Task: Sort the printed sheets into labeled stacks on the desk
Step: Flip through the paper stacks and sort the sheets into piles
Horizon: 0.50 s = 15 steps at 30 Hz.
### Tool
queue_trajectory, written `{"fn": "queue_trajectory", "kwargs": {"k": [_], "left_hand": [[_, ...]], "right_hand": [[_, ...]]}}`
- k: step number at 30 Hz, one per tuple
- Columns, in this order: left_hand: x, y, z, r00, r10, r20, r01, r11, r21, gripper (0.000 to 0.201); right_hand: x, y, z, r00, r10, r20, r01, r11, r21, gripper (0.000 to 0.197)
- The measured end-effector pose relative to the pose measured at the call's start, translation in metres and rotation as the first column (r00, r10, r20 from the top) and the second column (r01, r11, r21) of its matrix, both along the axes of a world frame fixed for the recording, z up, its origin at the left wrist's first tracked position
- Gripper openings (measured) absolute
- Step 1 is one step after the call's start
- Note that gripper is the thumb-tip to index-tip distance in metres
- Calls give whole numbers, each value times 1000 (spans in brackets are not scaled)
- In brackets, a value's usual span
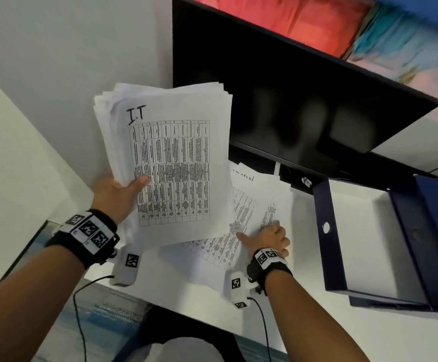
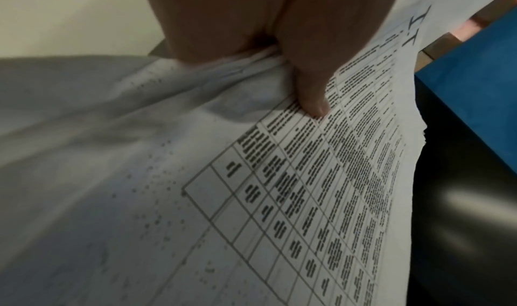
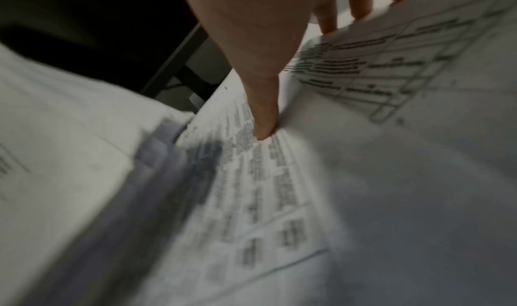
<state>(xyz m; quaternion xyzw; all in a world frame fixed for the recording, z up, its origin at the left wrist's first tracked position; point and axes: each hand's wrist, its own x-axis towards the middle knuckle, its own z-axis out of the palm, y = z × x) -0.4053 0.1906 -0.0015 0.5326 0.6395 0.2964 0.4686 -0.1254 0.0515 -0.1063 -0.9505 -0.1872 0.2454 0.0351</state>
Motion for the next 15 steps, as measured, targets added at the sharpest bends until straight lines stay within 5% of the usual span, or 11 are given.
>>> {"fn": "queue_trajectory", "kwargs": {"k": [8, 15], "left_hand": [[-9, -2, 1, 1000, 4, -4, -5, 1000, -23, 38], [-9, -5, -8, 998, -54, -18, 53, 997, -48, 35]], "right_hand": [[13, 12, 3, 997, -47, -57, 47, 999, -5, 131], [11, 15, 13, 952, -199, -231, 235, 962, 140, 94]]}}
